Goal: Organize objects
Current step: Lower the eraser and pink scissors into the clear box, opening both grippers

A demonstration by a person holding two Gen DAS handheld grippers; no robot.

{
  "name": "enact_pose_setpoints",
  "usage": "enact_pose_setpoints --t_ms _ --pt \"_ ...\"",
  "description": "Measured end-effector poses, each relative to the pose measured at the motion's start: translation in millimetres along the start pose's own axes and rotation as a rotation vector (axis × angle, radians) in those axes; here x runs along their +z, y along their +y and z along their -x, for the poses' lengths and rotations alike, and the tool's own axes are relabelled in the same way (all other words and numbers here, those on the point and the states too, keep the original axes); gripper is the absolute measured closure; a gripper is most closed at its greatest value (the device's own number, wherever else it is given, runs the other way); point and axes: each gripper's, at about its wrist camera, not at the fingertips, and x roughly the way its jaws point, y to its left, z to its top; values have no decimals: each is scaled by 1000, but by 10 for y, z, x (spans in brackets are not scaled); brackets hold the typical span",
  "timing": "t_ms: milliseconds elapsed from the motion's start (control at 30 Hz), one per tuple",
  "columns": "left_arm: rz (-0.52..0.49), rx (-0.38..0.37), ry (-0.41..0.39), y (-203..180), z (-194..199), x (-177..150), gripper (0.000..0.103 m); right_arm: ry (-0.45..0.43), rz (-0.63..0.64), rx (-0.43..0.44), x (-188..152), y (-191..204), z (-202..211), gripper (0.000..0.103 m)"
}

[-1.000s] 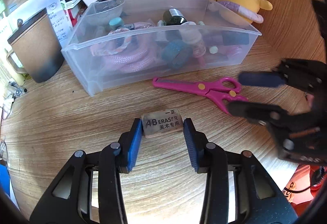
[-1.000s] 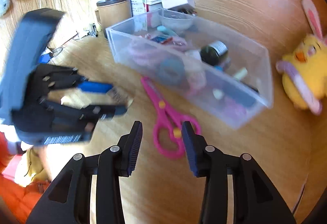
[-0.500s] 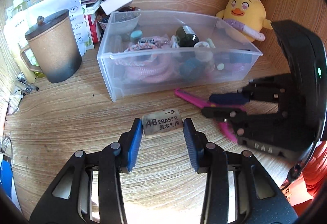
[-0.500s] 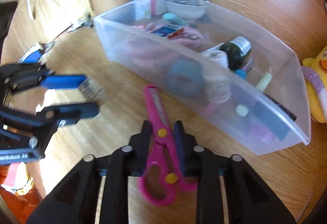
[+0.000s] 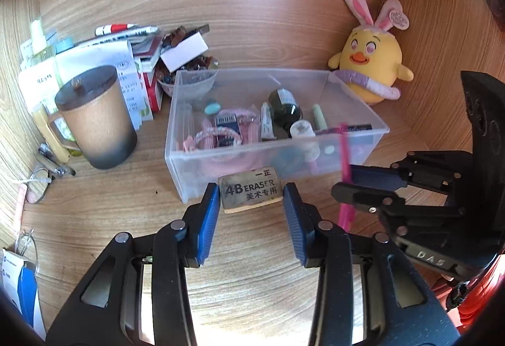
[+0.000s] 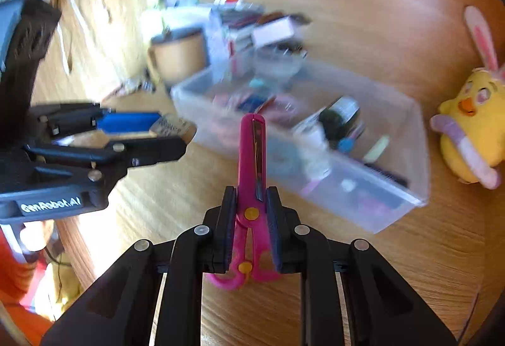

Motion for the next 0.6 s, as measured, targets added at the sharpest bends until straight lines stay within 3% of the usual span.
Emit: enact_pose_setpoints --t_ms 367,600 --pt "4 -14 -90 -31 126 360 62 -164 -85 -46 326 -264 366 86" --pt "2 -16 -102 -23 54 539 62 -234 -112 -116 484 -463 556 86"
